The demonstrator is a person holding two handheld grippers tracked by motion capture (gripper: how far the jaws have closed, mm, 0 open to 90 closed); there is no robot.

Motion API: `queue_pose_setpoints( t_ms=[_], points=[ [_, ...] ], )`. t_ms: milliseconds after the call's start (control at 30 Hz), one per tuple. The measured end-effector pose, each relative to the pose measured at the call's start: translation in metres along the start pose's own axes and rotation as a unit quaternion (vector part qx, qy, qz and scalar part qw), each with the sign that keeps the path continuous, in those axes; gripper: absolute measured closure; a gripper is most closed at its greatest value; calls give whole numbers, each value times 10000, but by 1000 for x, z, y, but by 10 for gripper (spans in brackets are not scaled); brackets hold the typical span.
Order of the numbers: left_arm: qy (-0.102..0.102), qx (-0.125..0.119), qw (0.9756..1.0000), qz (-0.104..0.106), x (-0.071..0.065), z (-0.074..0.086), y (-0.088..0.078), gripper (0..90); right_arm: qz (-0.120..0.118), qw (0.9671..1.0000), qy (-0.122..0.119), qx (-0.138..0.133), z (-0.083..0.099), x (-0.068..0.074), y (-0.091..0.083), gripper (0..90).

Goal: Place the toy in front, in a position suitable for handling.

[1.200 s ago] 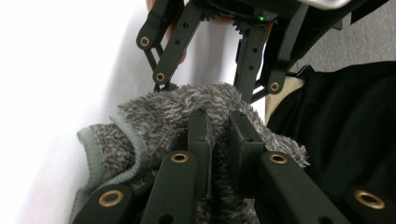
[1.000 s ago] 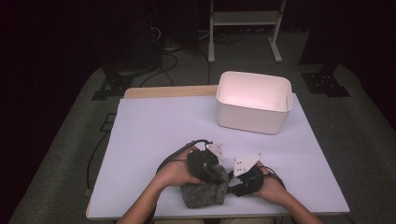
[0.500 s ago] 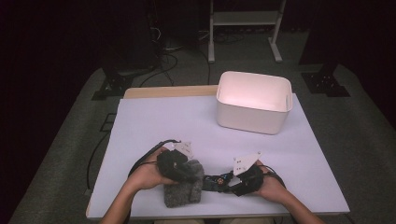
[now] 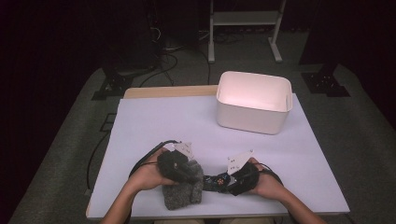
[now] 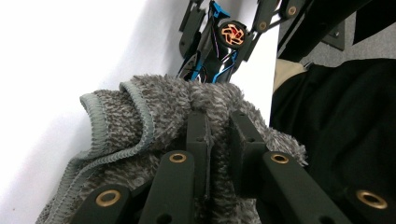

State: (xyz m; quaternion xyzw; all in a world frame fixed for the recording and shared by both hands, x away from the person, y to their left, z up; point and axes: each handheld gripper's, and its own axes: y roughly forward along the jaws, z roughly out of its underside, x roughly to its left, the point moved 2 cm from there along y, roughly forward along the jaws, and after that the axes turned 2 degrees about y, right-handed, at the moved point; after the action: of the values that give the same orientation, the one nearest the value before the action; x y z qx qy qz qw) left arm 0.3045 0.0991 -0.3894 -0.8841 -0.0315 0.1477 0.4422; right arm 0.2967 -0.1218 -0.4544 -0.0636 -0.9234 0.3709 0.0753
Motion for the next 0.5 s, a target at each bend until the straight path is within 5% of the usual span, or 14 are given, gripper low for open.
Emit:
queue_pose_setpoints(
  t_ms=[500],
  points=[
    [252,49,9996,-70,1,-21,10,801,29,9985,-280,472,-3,-9,-11,573]
  ],
)
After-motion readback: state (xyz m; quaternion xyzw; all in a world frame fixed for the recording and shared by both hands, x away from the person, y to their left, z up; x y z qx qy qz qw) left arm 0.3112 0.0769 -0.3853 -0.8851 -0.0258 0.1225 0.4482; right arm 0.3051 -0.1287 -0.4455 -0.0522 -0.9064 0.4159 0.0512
